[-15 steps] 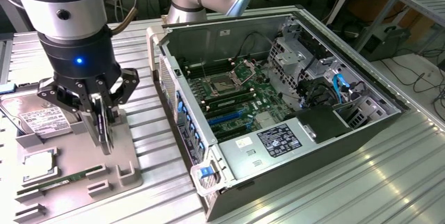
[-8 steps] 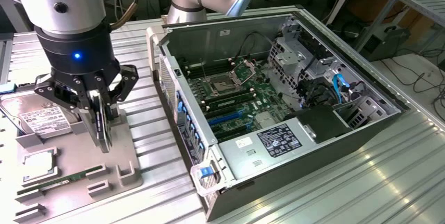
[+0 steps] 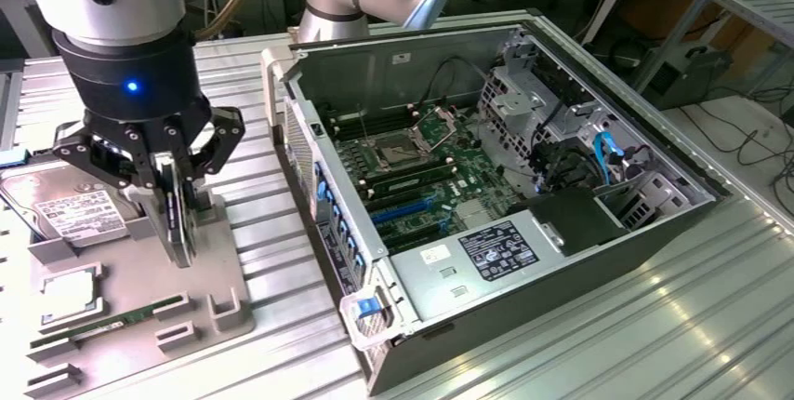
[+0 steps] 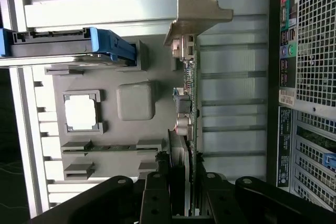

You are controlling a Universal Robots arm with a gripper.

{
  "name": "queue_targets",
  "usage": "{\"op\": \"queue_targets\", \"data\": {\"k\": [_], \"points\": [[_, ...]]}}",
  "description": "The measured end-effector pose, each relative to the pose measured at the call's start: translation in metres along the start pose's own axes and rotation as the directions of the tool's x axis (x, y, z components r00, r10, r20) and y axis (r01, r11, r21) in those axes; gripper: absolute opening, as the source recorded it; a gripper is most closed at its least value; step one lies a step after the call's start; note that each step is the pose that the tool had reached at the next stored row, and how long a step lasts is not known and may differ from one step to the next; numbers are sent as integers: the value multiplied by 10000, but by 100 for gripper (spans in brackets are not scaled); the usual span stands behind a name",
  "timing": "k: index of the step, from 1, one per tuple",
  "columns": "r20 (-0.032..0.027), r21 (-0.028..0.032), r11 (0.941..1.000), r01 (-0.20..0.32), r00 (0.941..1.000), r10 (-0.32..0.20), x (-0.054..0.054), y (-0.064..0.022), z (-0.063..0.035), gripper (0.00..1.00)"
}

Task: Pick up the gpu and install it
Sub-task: 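Pick up the gpu and move the gpu toward the slot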

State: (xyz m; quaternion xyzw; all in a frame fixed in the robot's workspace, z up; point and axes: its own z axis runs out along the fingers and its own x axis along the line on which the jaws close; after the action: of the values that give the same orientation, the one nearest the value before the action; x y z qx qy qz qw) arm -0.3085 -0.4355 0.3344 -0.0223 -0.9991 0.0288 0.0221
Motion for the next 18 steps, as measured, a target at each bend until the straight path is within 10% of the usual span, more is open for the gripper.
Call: {"op": "queue_targets", "data": {"k": [10,18], "points": [[-79,-15,10000,5,10000,-5,4,-7,-129,27],[-83,-191,9998,-32,10000,31,2,-11,-200,27]]}}
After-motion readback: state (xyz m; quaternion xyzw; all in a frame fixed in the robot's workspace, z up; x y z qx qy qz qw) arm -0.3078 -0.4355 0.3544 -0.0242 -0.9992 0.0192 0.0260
